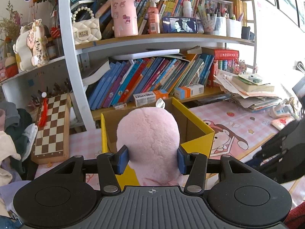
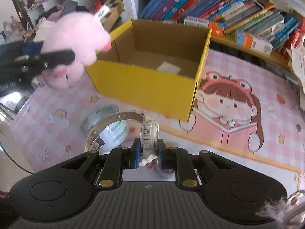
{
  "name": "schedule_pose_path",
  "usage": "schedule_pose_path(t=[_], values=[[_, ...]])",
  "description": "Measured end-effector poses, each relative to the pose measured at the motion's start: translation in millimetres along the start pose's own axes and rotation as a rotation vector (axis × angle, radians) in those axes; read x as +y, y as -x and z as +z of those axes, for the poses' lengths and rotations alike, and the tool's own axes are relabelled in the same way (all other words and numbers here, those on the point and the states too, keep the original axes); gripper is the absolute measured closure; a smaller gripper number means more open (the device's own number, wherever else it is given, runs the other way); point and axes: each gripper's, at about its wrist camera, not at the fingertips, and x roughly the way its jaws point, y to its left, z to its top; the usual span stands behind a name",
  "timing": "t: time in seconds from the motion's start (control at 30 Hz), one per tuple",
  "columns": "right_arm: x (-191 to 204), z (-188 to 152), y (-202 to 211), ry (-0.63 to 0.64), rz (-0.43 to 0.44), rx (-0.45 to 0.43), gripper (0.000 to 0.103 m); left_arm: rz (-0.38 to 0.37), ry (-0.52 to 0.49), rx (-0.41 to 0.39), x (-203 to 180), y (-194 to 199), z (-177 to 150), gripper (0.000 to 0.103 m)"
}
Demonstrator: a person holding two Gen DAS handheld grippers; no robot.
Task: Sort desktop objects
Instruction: 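Lower the pig into the yellow box with the left tool while the right tool lowers the watch inside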
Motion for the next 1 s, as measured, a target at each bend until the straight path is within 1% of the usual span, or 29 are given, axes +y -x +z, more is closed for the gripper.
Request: schedule_pose_path(t=[0.27,0.53,0.77,0.9,1.0], values=[[-8,40,19,0.024,-0.013,-0.125,0.086,0.024,-0.003,-0.017,6,-6,11,0.054],[-17,86,14,0.061,-0.048,-0.207,0.086,0.039,-0.028,-0.034,10,-22,27,0.054],[-25,120,-14,0.118,-0.076,-0.201,0.086,0.047,-0.048,-0.001,18,-53,36,0.054],[-31,142,-40,0.149,-0.098,-0.178,0.086,0.05,-0.055,0.037,25,-80,39,0.054],[-36,158,-64,0.183,-0.113,-0.145,0.086,0.034,-0.04,0.079,32,-105,41,0.054]])
